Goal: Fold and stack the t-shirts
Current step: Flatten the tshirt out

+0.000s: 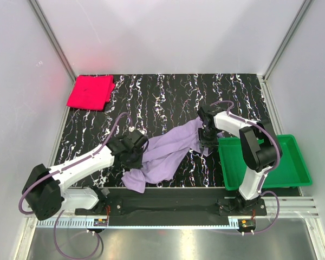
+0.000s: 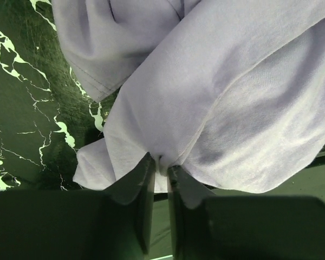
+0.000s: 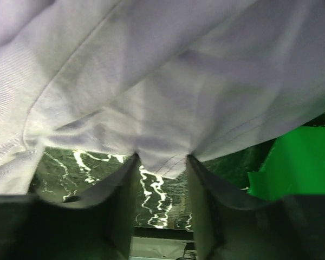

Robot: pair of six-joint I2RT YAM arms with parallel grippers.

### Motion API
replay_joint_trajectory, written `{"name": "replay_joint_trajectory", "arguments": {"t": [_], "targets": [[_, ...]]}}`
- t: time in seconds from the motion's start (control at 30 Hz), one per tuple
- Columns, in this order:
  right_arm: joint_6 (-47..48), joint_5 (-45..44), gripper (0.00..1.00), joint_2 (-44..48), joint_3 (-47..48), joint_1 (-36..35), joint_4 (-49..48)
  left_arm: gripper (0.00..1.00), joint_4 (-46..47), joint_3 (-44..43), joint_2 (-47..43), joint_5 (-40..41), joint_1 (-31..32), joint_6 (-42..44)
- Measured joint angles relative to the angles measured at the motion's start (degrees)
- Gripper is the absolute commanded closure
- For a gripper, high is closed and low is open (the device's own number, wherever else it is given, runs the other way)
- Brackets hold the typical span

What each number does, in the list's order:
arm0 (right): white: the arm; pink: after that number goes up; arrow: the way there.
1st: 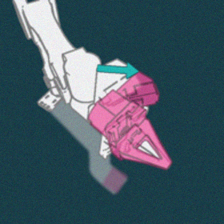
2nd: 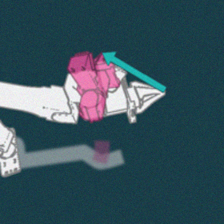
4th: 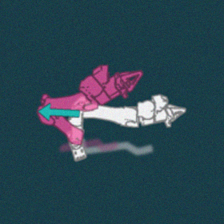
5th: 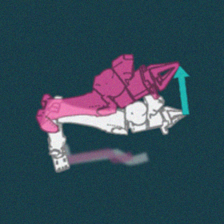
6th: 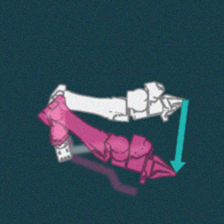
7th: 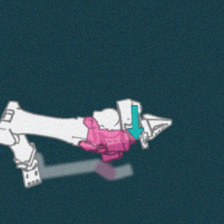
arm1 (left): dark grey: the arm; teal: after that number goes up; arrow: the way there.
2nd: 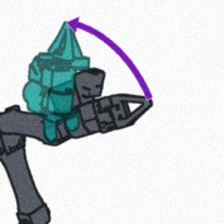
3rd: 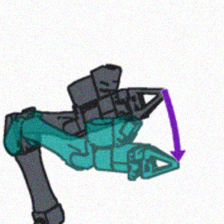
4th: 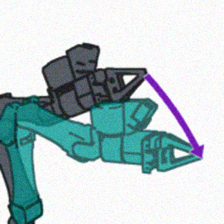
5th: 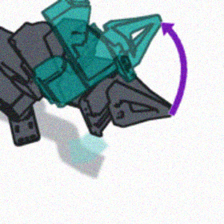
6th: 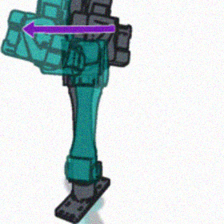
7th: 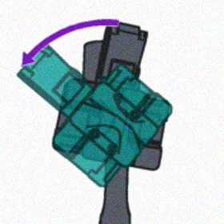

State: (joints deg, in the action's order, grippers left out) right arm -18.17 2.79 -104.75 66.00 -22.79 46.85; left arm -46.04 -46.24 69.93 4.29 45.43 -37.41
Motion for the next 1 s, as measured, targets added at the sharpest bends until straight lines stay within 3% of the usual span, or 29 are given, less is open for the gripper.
{"name": "replay_joint_trajectory", "arguments": {"t": [0.3, 0.5, 0.73, 1.0], "targets": [[-1.0, -2.9, 1.0, -0.6, 1.2, 0.0, -0.3, 0.97, -3.6, -3.5, -1.9, 0.9, -0.7, 0.7], [-2.3, -3.3, 1.0, 2.6, 7.7, 0.0, 3.8, 1.0, -9.9, -12.2, -5.4, 5.8, -1.5, 3.2], [-5.1, -3.4, 1.0, 19.5, 27.7, 0.0, 9.6, 1.0, -18.1, -29.8, -10.3, 16.6, -2.3, 7.7], [-7.6, -2.3, 1.0, 39.0, 46.5, -0.2, 11.8, 1.0, -17.3, -47.7, -18.5, 21.9, -2.3, 16.1]]}}
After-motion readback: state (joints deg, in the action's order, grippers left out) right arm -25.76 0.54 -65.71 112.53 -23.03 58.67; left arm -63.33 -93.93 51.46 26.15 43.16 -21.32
